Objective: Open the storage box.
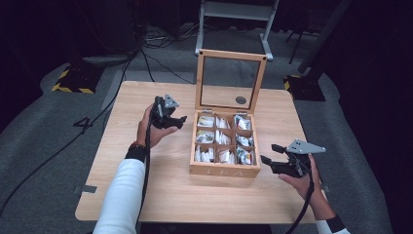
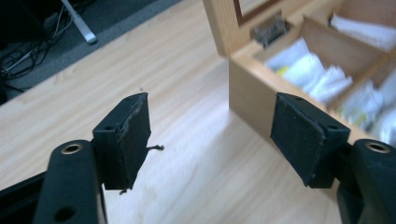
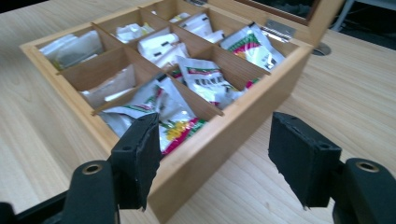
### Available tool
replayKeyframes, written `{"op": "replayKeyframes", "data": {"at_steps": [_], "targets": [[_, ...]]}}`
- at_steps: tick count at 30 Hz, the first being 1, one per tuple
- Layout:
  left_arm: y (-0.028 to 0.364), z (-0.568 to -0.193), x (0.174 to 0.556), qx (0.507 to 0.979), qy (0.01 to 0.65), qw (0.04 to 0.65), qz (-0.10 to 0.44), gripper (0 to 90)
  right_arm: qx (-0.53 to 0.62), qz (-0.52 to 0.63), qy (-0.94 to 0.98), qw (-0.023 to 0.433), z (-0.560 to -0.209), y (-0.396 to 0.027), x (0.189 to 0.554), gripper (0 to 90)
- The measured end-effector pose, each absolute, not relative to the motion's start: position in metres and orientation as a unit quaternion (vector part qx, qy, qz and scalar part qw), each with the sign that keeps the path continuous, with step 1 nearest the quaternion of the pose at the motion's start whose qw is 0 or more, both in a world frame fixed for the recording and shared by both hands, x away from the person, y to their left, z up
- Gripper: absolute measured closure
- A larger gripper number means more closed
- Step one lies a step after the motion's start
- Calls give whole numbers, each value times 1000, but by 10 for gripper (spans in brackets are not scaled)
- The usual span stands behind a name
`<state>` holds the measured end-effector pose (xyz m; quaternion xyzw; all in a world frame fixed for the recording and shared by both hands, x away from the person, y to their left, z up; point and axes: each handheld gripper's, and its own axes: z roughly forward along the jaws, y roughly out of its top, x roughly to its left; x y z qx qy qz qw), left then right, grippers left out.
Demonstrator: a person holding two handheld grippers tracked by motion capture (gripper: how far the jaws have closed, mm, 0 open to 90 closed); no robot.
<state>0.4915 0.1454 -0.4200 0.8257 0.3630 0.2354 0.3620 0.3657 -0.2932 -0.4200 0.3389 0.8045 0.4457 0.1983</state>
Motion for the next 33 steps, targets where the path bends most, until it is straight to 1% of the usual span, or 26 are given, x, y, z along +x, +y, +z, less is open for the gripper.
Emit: {"op": "replayKeyframes", "data": {"at_steps": [2, 3, 5, 8, 10, 15, 17, 21, 23, 25, 29, 30, 31, 33], "targets": [[151, -423, 483, 829, 359, 359, 234, 270, 332, 448, 807, 195, -419, -287, 364, 341], [154, -424, 480, 831, 356, 357, 236, 242, 326, 448, 810, 191, -417, -283, 363, 338], [159, -427, 472, 836, 352, 350, 234, 238, 324, 449, 811, 191, -417, -280, 363, 335], [167, -433, 458, 841, 347, 346, 229, 206, 313, 450, 816, 185, -417, -270, 362, 332], [172, -437, 449, 839, 349, 352, 224, 195, 308, 448, 820, 181, -417, -264, 362, 332], [180, -451, 426, 848, 343, 336, 225, 185, 299, 442, 828, 173, -421, -250, 365, 330], [183, -456, 418, 845, 346, 341, 224, 184, 297, 441, 831, 167, -422, -246, 365, 327], [186, -465, 405, 855, 337, 325, 223, 184, 288, 435, 838, 163, -425, -236, 367, 327], [187, -468, 399, 858, 335, 325, 212, 179, 287, 424, 843, 163, -428, -229, 369, 329], [187, -472, 393, 862, 331, 318, 217, 180, 288, 422, 844, 164, -429, -227, 370, 332], [187, -476, 388, 872, 327, 316, 182, 181, 295, 408, 848, 165, -432, -224, 374, 344], [186, -477, 385, 871, 326, 318, 185, 181, 296, 407, 848, 164, -433, -224, 374, 345], [185, -479, 380, 871, 320, 313, 204, 181, 299, 405, 848, 165, -434, -225, 375, 347], [185, -482, 379, 878, 316, 309, 183, 177, 307, 405, 845, 167, -434, -227, 376, 359]]}}
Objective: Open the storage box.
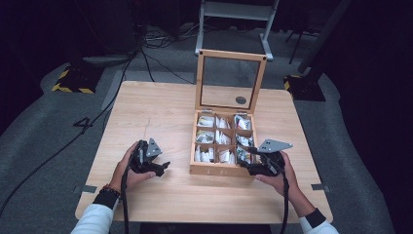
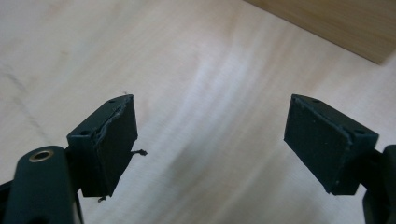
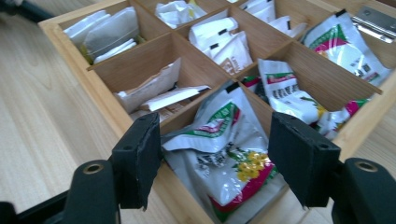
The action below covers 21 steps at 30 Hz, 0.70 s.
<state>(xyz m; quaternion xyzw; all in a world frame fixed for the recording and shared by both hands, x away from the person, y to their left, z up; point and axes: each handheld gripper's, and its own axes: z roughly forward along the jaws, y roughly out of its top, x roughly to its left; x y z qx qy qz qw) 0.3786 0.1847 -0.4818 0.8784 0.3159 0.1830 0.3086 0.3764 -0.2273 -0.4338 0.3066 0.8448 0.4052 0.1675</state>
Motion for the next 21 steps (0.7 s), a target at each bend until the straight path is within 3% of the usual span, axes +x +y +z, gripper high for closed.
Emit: {"op": "replayKeyframes", "data": {"at_steps": [2, 5, 10, 18, 21], "targets": [[185, -486, 375, 878, 319, 317, 162, 181, 310, 405, 844, 166, -435, -229, 378, 348], [182, -494, 365, 888, 304, 298, 175, 176, 310, 401, 844, 173, -434, -229, 378, 346], [185, -495, 355, 886, 308, 308, 158, 174, 293, 379, 850, 217, -433, -225, 372, 371], [194, -500, 353, 877, 319, 333, 132, 175, 292, 327, 860, 263, -434, -222, 370, 510], [196, -502, 354, 873, 327, 343, 119, 174, 305, 341, 860, 226, -439, -224, 375, 565]]}}
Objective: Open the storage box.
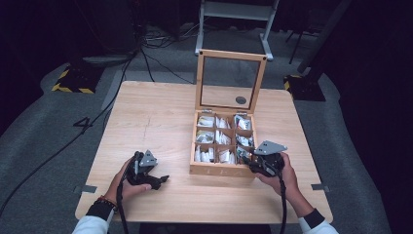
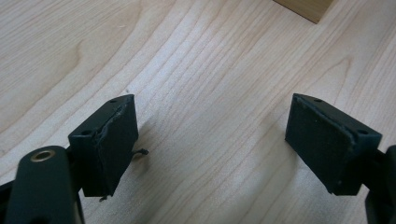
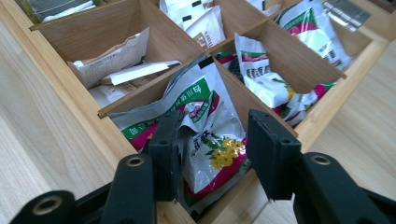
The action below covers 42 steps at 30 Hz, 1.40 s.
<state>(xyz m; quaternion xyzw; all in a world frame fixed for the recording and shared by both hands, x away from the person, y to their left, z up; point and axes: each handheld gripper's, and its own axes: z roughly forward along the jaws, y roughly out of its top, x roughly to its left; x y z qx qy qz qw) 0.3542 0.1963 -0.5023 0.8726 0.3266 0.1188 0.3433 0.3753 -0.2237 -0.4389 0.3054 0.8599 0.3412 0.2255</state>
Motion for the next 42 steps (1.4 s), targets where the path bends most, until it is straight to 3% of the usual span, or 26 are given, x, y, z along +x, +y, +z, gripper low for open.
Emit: {"op": "replayKeyframes", "data": {"at_steps": [10, 13, 21, 42], "targets": [[198, -504, 348, 864, 338, 349, 130, 172, 302, 336, 875, 175, -443, -223, 388, 678], [199, -504, 345, 862, 343, 350, 130, 172, 295, 340, 879, 157, -442, -225, 391, 768], [203, -505, 340, 862, 344, 350, 130, 171, 277, 364, 879, 131, -440, -232, 392, 842], [206, -504, 343, 869, 326, 351, 124, 162, 277, 448, 837, 145, -417, -252, 382, 855]]}}
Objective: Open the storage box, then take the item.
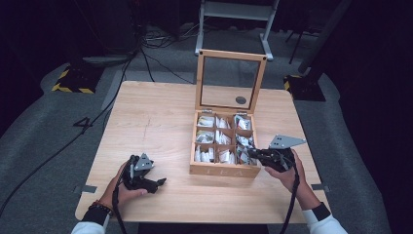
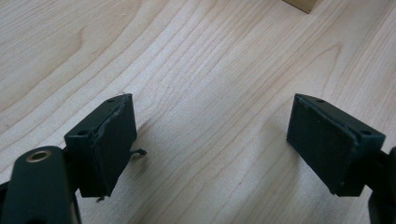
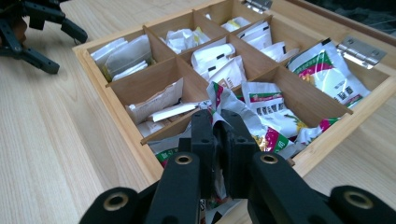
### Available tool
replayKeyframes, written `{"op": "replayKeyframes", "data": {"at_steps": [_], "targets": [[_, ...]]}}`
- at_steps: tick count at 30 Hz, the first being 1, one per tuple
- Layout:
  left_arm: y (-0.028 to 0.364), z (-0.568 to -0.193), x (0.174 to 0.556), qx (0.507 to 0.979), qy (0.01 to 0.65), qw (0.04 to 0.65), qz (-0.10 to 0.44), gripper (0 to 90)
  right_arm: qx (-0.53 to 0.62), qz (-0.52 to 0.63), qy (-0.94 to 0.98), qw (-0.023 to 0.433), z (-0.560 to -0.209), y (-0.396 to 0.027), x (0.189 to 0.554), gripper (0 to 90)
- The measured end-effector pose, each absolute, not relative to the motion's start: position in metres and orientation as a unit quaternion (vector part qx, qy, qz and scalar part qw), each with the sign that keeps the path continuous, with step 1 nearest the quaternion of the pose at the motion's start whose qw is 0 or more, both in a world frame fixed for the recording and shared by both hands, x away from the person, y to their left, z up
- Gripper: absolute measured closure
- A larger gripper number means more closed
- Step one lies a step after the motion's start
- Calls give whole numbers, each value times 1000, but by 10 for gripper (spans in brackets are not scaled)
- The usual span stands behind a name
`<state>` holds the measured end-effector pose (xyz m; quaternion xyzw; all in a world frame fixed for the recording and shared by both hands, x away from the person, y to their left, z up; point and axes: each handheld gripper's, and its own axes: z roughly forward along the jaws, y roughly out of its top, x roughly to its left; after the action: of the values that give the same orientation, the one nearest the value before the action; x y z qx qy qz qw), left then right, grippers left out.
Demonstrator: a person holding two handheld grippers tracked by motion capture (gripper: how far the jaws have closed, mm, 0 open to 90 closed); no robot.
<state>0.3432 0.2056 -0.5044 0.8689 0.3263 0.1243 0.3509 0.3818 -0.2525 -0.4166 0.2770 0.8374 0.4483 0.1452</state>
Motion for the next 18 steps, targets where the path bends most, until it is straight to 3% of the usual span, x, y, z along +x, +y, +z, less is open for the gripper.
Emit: {"op": "replayKeyframes", "data": {"at_steps": [18], "targets": [[206, -505, 343, 869, 327, 351, 123, 161, 284, 505, 794, 182, -392, -275, 379, 858]]}}
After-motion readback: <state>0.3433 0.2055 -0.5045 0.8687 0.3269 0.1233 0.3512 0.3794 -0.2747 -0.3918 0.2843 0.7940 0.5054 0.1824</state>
